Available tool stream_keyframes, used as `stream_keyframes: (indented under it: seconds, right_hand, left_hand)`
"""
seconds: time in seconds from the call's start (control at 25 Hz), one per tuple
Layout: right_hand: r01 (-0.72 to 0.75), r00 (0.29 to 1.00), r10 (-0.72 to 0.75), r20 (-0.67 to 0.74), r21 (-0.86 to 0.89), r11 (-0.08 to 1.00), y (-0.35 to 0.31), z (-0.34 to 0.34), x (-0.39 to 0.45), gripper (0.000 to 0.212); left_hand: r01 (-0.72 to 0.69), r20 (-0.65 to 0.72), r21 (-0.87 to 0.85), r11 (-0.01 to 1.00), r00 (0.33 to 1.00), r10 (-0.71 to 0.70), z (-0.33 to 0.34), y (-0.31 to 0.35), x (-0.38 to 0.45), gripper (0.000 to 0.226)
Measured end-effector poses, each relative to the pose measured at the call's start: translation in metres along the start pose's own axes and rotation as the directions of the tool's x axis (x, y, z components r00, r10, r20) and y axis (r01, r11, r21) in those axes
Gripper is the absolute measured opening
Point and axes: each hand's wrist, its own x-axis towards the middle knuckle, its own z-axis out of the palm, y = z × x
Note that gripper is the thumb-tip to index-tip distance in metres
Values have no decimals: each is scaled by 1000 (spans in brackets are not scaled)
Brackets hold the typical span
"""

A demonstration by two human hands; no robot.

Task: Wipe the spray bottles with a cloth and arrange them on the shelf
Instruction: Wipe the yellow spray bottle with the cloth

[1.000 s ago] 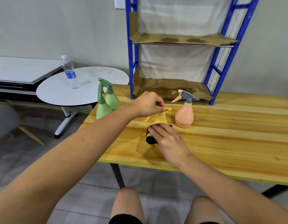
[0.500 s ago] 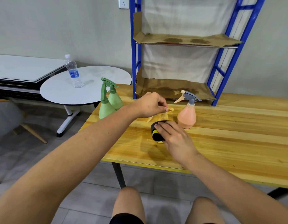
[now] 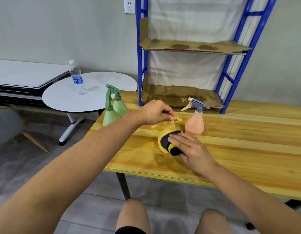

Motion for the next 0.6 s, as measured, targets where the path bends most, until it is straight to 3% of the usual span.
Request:
stream_keyframes:
  seconds: [0.16,0.36,0.52,0.6]
  right_hand:
    - [159,974,-166,154,58,986,1,5,-26,71]
    - [-31,999,34,-15,172,985,18,-15,7,71]
    - [-2,986,-38,160,238,971,13,-2,-28,77]
    - [34,980,-84,180,262,964,18,-7,-26,76]
  left_hand:
    - [-5,-10,-23,1000,1000,5,1,-3,0,22]
    - [5,-3,-51,999,1000,-5,2,-3,2,21]
    - [14,5,-67,998,1000,-14,3,-3,5,21]
    - [4,5,-72,997,1000,-4,4,-4,4,21]
